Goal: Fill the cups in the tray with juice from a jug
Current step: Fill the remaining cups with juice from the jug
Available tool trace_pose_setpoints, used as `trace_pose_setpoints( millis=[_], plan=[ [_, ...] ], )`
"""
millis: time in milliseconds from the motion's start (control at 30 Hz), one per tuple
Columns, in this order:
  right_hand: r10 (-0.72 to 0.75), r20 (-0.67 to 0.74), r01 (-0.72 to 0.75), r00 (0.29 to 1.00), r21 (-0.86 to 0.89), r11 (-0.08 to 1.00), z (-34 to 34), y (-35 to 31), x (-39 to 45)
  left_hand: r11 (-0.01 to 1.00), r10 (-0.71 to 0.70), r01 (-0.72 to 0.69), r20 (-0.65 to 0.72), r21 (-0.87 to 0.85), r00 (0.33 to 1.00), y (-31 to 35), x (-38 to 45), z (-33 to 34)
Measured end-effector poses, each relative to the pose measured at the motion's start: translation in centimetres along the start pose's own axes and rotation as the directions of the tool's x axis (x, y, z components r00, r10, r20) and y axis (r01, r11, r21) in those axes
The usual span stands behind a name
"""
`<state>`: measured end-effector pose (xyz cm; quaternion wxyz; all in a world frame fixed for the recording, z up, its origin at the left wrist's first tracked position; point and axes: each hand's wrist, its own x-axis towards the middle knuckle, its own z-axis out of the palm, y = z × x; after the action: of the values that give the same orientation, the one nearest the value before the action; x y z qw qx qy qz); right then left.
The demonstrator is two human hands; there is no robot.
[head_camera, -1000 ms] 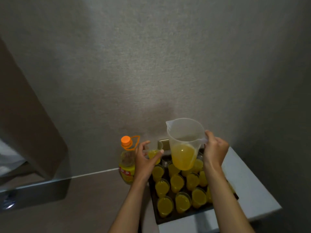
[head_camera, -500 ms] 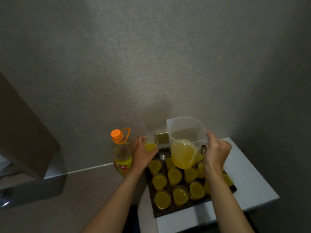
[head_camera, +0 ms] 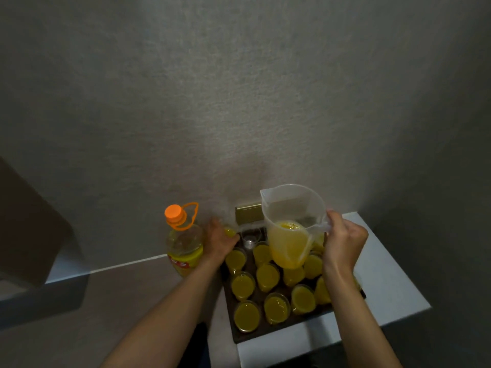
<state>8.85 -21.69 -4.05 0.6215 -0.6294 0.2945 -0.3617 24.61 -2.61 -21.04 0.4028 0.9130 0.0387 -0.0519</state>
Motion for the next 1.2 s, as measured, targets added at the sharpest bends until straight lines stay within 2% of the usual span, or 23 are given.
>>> trace_pose_setpoints(
  millis=[167, 433, 667, 1067, 1200],
  plan=[
    [0.017, -0.003, -0.017, 1.000, -0.015, 1.000, -0.3, 0.2, 0.9, 0.996, -0.078, 0.076, 0.042, 0.055, 0.996, -1.2, 1.4, 1.6],
    [0.045, -0.025, -0.046, 0.999, -0.036, 0.998, -0.9, 0.4, 2.1, 0.986, -0.133, 0.120, 0.109, 0.118, 0.985, -1.1, 1.3, 2.4],
    [0.083, -0.034, -0.085, 0.996, -0.045, 0.995, -0.8, 0.7, 2.5, 0.968, -0.235, 0.223, 0.095, 0.114, 0.967, -1.8, 1.9, 3.3],
    [0.118, -0.006, -0.118, 0.993, -0.034, 0.992, -0.9, 0.9, 2.5, 0.961, -0.266, 0.250, 0.150, 0.117, 0.952, -2.0, 2.6, 2.5],
    [0.102, 0.012, -0.101, 0.995, -0.035, 0.994, -1.1, 1.1, 2.6, 0.963, -0.266, 0.258, 0.127, 0.077, 0.955, -3.7, 4.2, 3.7]
  ],
)
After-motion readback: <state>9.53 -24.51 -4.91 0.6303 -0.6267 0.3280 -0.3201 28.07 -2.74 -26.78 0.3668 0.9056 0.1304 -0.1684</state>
